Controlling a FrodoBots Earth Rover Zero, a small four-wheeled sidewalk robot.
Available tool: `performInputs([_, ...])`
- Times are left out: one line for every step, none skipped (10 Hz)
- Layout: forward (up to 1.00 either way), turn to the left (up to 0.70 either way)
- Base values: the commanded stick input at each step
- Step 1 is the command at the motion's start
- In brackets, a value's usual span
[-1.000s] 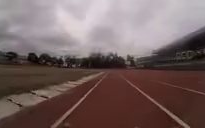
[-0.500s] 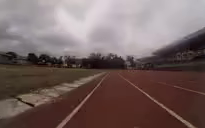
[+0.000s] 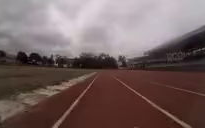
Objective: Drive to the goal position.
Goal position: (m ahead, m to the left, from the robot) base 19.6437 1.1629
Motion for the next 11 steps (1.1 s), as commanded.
performInputs([0.99, -0.25])
performInputs([0.99, -0.4])
performInputs([0.99, -0.4])
performInputs([0.99, -0.29])
performInputs([0.99, -0.05])
performInputs([0.99, 0.0])
performInputs([0.99, 0.0])
performInputs([0.98, 0.0])
performInputs([0.98, 0.0])
performInputs([0.99, 0.0])
performInputs([0.98, 0.0])
